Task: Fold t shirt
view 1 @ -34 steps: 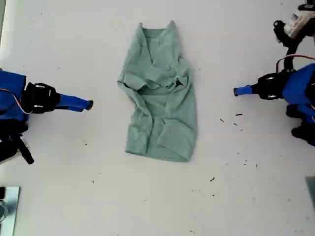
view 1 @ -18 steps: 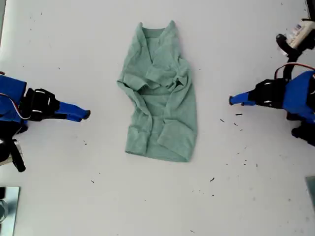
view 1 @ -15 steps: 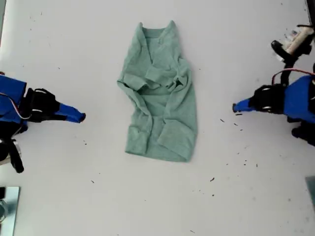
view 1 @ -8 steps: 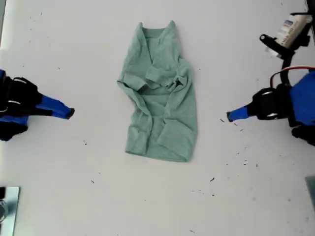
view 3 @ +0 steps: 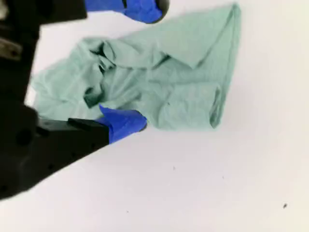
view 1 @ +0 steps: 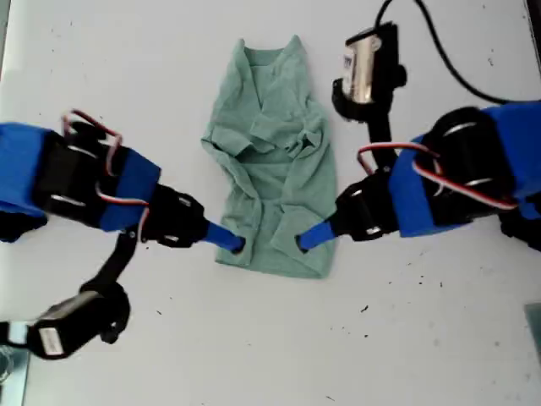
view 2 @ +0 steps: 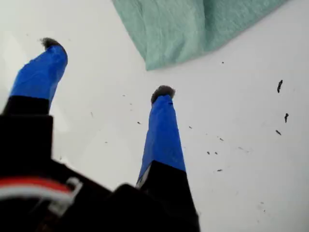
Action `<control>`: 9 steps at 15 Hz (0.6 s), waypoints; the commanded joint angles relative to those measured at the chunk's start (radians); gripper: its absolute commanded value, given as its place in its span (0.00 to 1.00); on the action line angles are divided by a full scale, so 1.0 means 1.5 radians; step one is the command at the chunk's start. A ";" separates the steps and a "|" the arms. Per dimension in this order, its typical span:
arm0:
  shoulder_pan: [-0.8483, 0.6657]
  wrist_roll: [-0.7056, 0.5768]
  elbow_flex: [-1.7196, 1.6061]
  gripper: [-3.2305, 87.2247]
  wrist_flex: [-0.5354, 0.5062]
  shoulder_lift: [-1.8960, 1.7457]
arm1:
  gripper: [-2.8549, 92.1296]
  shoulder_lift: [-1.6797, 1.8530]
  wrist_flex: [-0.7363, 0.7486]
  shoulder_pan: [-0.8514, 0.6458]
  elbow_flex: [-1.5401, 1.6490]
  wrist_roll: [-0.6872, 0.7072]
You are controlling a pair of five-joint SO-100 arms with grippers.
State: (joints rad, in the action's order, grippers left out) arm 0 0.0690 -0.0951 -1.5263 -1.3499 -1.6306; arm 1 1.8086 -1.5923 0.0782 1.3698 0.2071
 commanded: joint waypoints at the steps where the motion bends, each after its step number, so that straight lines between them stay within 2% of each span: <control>1: -0.021 -0.012 0.029 0.40 0.066 0.117 | 0.37 -0.050 0.146 0.009 0.089 0.016; 3: -0.024 -0.018 0.044 0.41 0.125 0.244 | 0.37 -0.155 0.246 0.008 0.151 0.022; 4: -0.025 -0.021 0.046 0.30 0.149 0.284 | 0.21 -0.215 0.263 0.007 0.135 0.039; 5: -0.024 -0.007 0.046 0.03 0.148 0.283 | 0.06 -0.256 0.257 0.007 0.107 0.041; 6: -0.009 0.012 0.043 0.03 0.140 0.230 | 0.06 -0.274 0.234 0.010 0.072 0.049; 9: 0.033 0.051 0.082 0.03 0.063 0.043 | 0.05 -0.231 0.058 0.014 -0.129 0.084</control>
State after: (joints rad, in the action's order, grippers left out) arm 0 0.0721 -0.0414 -1.4634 -1.1980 -1.4021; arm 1 1.4005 -1.3990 0.0905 1.3376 0.3022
